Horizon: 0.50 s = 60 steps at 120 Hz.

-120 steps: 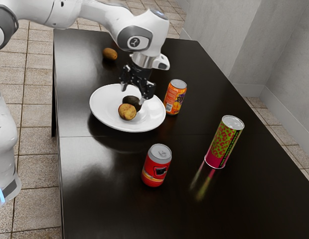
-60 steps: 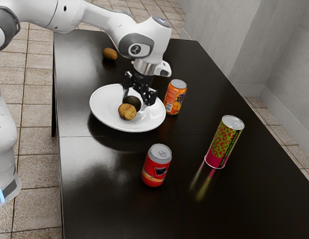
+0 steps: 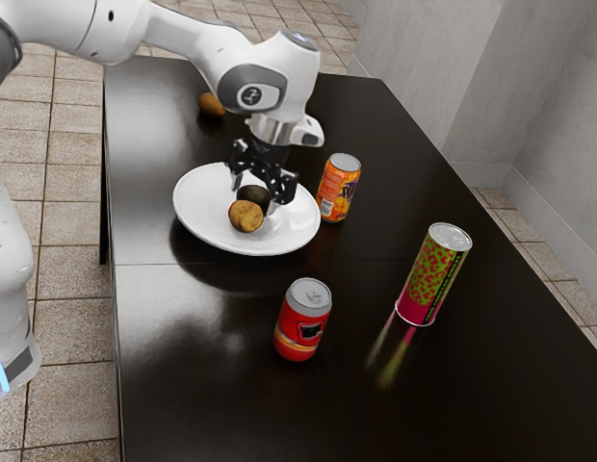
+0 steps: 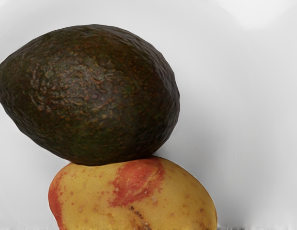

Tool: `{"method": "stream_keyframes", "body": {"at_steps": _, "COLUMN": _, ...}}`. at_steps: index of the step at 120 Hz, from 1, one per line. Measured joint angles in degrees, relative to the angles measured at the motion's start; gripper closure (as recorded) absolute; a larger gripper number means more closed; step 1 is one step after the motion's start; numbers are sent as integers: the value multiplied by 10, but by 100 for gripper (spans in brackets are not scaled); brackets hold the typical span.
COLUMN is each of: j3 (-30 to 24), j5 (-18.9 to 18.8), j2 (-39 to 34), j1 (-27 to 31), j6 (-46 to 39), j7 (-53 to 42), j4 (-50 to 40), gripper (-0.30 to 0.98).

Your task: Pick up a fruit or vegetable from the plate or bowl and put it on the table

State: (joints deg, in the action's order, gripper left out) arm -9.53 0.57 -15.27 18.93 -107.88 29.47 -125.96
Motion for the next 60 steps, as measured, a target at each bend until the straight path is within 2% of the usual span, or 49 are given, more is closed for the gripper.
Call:
{"method": "stream_keyframes", "body": {"at_steps": 21, "j3": 0, "j5": 15, "j2": -5, "j1": 1, "j6": -15, "j7": 5, "j4": -3, "gripper": 0}}
{"method": "stream_keyframes", "body": {"at_steps": 60, "j3": 0, "j5": 19, "j2": -18, "j1": 1, "j6": -28, "j7": 12, "j4": -21, "gripper": 0}}
